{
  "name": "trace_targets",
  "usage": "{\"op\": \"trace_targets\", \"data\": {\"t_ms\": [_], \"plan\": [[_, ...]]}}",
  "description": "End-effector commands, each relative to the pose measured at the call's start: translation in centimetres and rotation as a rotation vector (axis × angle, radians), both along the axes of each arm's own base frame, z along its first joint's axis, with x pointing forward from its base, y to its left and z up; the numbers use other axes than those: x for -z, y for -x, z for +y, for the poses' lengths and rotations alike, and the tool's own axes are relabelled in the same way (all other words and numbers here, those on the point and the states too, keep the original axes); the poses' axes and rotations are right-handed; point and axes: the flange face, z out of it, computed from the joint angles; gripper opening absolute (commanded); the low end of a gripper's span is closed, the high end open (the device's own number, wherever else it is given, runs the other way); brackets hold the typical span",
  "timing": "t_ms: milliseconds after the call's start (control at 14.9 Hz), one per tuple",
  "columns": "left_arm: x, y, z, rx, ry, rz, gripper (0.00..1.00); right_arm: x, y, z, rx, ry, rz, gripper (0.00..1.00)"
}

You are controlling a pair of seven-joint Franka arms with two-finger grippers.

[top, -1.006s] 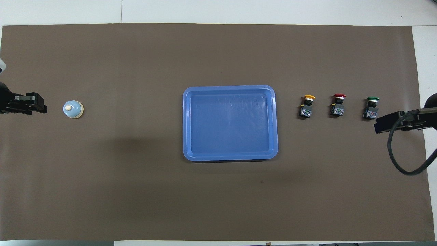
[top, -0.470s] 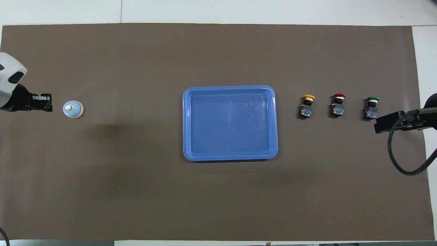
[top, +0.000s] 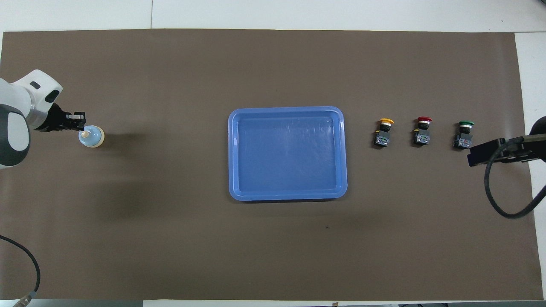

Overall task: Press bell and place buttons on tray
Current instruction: 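Press down on the white bell with the left gripper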

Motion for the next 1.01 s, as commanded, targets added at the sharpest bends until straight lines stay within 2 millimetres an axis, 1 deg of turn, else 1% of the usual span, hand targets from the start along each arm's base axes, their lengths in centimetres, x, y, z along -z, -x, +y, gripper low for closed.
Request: {"op": "trace_targets", "data": {"t_ms": [0,134,201,268,335,402,470,537,604,671,738,805,939], "plan": [[2.1,1.2,1.2,0.008,-0.008,-0.004,0.00,-0.2,0.6,-0.4,0.000,-0.018,0.004,1.00],[3.0,1.9,1.1,0.009,-0.008,-0.007,0.00,-0.2,0.5,-0.5,0.000,-0.018,0.004,1.00],[3.2,2.0,1.3,0.004,-0.008,-0.008,0.00,-0.2,0.6,-0.4,-0.003,-0.018,0.004,1.00],[2.9,1.8,1.3,0.004,-0.008,-0.010,0.00,-0.2,0.6,-0.4,-0.003,-0.018,0.004,1.00],[2.4,1.4,0.9,0.010,-0.008,-0.009,0.06,-0.2,0.6,-0.4,-0.003,-0.018,0.004,1.00],[1.0,0.7,0.4,0.016,-0.008,-0.003,0.34,-0.2,0.6,-0.4,-0.005,-0.018,0.004,1.00],[-0.6,0.5,0.1,0.015,-0.005,0.020,0.67,-0.2,0.6,-0.4,-0.008,-0.018,0.004,1.00],[-3.1,0.5,-0.2,0.021,-0.004,0.029,1.00,-0.2,0.6,-0.4,-0.005,-0.018,0.004,1.00],[-5.7,0.9,-0.7,0.024,-0.002,0.040,1.00,-0.2,0.6,-0.4,-0.003,-0.018,0.004,1.00],[-7.8,1.7,-0.9,0.026,-0.001,0.051,1.00,-0.3,0.6,-0.4,-0.002,-0.018,0.003,1.00],[-9.7,2.5,-1.6,0.036,0.000,0.063,1.00,-0.2,0.6,-0.3,-0.005,-0.018,0.004,1.00],[-11.2,3.4,-2.2,0.043,0.001,0.077,1.00,-0.2,0.6,-0.3,-0.006,-0.018,0.004,1.00],[-13.8,5.2,-2.4,0.044,0.003,0.106,1.00,-0.2,0.6,-0.4,-0.003,-0.018,0.004,1.00]]}}
